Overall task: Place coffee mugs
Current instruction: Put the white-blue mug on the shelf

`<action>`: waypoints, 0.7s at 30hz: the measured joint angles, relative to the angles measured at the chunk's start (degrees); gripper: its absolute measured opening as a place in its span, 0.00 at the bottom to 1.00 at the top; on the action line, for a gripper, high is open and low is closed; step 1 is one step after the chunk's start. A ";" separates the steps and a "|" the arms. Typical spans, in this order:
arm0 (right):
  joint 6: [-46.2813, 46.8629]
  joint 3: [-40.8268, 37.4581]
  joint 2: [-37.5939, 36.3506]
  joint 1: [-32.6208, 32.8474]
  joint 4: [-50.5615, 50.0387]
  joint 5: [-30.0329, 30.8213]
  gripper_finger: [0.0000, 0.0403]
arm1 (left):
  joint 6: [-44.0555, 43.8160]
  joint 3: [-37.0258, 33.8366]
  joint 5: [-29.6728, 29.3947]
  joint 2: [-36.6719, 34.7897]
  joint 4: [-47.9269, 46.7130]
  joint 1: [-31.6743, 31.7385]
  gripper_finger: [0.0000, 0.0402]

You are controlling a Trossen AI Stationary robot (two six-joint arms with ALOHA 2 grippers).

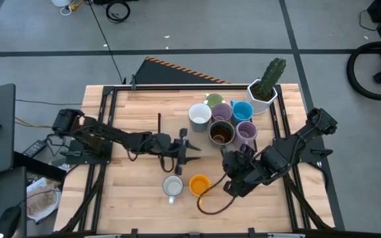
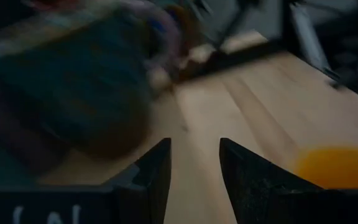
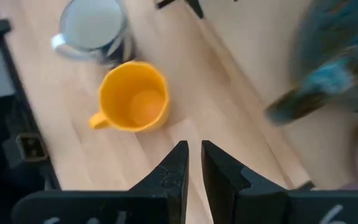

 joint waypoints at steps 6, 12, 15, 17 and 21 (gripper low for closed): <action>-4.10 -2.42 0.02 2.93 4.11 -4.35 0.13 | 1.87 0.00 4.03 -5.85 -16.58 -2.80 0.35; -4.25 -4.46 0.00 4.76 4.81 -2.78 0.13 | -3.61 2.26 4.49 -8.90 -33.36 -7.57 0.35; -4.25 -5.15 0.04 4.77 4.51 -3.00 0.13 | -8.32 5.40 4.40 -8.92 -40.56 -10.38 0.35; -4.25 -5.17 0.04 4.73 4.53 -3.16 0.13 | -12.02 7.66 4.31 -8.92 -43.84 -12.50 0.35; -4.77 -5.17 0.04 4.75 4.54 -4.11 0.13 | -19.24 12.65 1.80 -8.92 -50.31 -17.11 0.35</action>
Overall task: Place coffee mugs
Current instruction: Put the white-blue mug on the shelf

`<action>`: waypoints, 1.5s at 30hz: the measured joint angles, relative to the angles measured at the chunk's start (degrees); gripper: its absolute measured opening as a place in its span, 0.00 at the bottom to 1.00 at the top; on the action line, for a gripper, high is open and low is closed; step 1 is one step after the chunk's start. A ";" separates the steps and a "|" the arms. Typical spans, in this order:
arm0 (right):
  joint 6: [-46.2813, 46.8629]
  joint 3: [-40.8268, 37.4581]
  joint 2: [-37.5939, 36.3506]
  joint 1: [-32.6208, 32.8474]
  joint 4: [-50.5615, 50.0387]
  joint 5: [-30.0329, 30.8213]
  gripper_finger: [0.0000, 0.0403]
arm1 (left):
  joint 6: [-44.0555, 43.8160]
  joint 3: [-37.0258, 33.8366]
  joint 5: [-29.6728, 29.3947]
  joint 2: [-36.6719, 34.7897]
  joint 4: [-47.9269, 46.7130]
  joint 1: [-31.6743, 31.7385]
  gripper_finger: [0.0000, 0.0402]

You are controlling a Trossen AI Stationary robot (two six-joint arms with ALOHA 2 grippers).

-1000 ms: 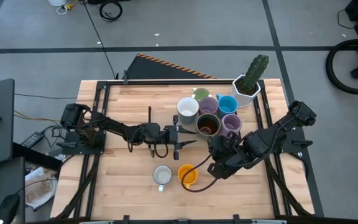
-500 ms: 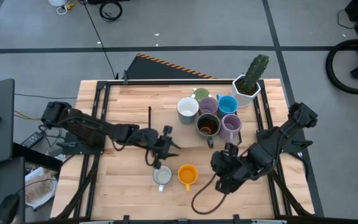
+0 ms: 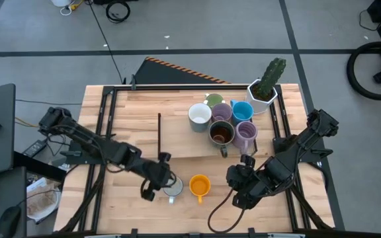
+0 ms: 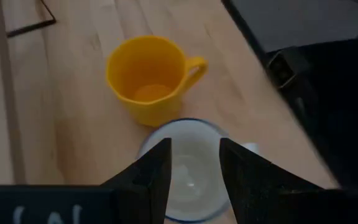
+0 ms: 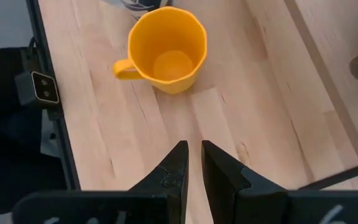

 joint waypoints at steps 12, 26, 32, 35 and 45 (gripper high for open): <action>-8.82 0.00 0.00 0.00 0.02 -1.62 0.12 | -11.44 14.78 -8.39 10.69 -13.80 -9.15 0.35; -12.53 0.02 0.00 1.35 0.02 -3.26 0.12 | -16.32 18.14 -10.48 16.26 -22.00 -8.64 0.46; -11.52 0.04 0.00 1.72 0.29 -2.51 0.12 | -8.93 18.01 -8.18 18.33 -22.80 -9.27 0.50; -11.45 0.04 0.00 1.71 0.47 -1.72 0.12 | -2.60 18.01 -8.07 20.10 -23.41 -9.74 0.49; -10.84 0.07 0.00 1.70 1.13 -1.57 0.12 | 11.28 17.97 -11.16 24.50 -25.21 -10.01 0.36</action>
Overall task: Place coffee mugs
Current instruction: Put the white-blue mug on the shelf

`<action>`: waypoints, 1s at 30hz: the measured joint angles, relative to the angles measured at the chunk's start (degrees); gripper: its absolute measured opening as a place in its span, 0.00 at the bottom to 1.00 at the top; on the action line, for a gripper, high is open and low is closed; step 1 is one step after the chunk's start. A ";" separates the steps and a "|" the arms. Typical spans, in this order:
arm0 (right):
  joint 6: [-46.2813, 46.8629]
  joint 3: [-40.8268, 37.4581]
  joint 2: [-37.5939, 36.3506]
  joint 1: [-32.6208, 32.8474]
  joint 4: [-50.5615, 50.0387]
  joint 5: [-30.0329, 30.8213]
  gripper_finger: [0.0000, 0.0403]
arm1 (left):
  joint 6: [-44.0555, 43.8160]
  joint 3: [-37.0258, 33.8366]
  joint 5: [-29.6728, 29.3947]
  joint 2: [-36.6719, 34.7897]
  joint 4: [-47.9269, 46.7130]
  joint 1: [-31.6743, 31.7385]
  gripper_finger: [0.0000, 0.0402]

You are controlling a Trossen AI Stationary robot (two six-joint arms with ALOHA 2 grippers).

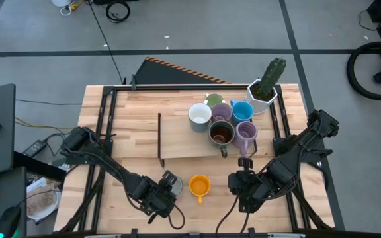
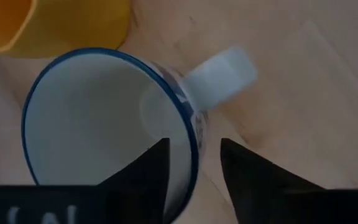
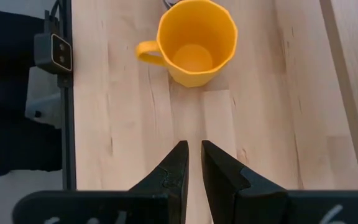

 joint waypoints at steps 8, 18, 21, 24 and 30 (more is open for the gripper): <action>0.90 0.00 0.00 0.00 0.43 0.00 0.12 | 1.94 0.00 0.71 -0.06 -0.87 0.48 0.10; 1.07 0.00 0.00 0.00 0.40 -0.25 0.12 | 5.46 14.77 1.94 -0.10 -11.81 0.74 0.08; 1.07 0.00 0.00 0.00 0.40 -0.28 0.12 | 8.88 20.92 1.72 -0.13 -16.06 1.57 0.09; 1.07 0.00 0.00 0.00 0.38 -0.35 0.12 | 11.55 26.54 0.25 -0.14 -19.75 3.25 0.09; 1.07 0.00 0.00 0.00 0.38 -0.38 0.12 | 16.32 31.03 -1.02 -0.28 -25.51 9.50 0.09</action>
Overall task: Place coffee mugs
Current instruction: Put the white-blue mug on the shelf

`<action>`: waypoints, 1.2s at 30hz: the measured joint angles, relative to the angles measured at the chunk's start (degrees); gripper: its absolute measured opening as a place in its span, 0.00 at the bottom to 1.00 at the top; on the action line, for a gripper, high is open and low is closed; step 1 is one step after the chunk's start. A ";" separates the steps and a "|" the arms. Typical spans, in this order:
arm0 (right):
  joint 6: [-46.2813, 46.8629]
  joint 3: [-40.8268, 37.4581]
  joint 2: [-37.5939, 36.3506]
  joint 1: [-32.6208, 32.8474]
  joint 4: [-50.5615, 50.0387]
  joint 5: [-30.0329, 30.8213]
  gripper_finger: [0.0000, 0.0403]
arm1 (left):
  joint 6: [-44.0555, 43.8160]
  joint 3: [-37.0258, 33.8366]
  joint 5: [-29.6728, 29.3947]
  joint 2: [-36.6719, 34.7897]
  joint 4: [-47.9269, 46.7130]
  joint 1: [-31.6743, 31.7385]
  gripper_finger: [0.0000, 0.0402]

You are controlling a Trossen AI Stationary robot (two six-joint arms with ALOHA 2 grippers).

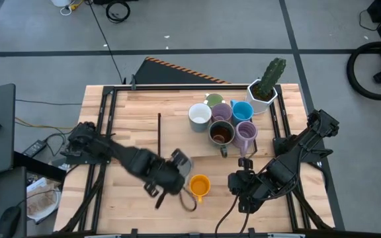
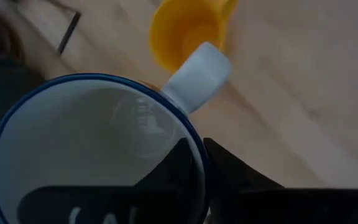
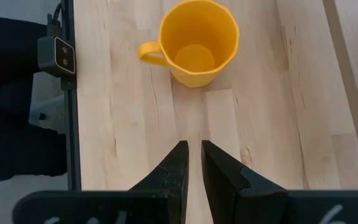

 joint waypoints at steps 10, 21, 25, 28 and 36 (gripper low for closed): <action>-1.47 0.00 0.00 0.00 -0.04 -0.06 0.12 | 12.91 -0.43 2.24 -0.37 0.11 9.62 0.09; 0.80 0.00 0.00 0.00 -0.02 -1.81 0.12 | 19.47 -0.45 10.15 -0.37 3.42 17.99 0.09; 1.95 0.00 0.00 0.00 -0.02 -2.79 0.12 | 20.21 -0.50 12.30 -0.37 4.10 19.86 0.09; 1.92 0.00 0.00 0.02 0.00 -3.10 0.12 | 20.22 -0.50 14.31 -0.37 4.74 21.04 0.09; 1.45 0.00 0.00 0.00 -0.01 -3.12 0.12 | 20.18 -0.50 14.50 -0.37 6.45 22.15 0.09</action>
